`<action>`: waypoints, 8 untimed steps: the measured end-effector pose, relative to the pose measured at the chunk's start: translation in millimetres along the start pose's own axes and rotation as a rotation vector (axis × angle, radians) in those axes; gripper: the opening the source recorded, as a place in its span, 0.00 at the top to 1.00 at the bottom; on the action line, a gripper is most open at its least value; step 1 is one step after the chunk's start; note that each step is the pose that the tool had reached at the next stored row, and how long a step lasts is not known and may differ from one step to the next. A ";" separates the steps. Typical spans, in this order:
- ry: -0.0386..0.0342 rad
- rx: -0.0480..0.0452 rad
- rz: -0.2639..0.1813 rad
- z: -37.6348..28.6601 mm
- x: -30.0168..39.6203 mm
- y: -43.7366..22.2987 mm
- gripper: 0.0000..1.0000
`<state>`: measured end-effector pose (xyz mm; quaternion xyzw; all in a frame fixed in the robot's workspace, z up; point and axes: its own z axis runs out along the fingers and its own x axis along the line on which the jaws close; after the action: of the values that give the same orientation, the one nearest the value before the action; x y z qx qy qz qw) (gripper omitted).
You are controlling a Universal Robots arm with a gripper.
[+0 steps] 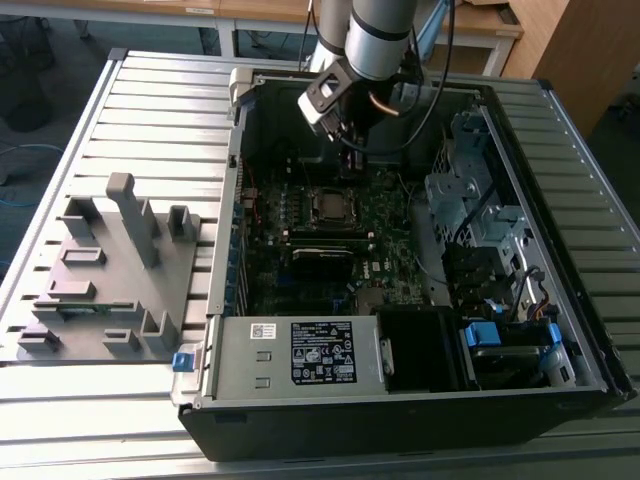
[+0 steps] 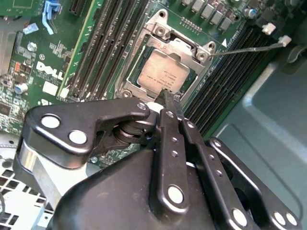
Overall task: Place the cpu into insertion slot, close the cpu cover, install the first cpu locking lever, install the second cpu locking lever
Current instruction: 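Close the cpu cover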
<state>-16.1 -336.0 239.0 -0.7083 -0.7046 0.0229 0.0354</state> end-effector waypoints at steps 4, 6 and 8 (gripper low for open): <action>-0.0040 0.0009 -0.053 0.4 0.0 0.0 0.90; -0.0056 0.0013 -0.078 0.6 0.0 0.0 0.90; -0.0068 0.0017 -0.101 0.7 0.0 0.0 0.90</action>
<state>-16.1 -336.0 238.3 -0.6716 -0.7397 0.0241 0.0347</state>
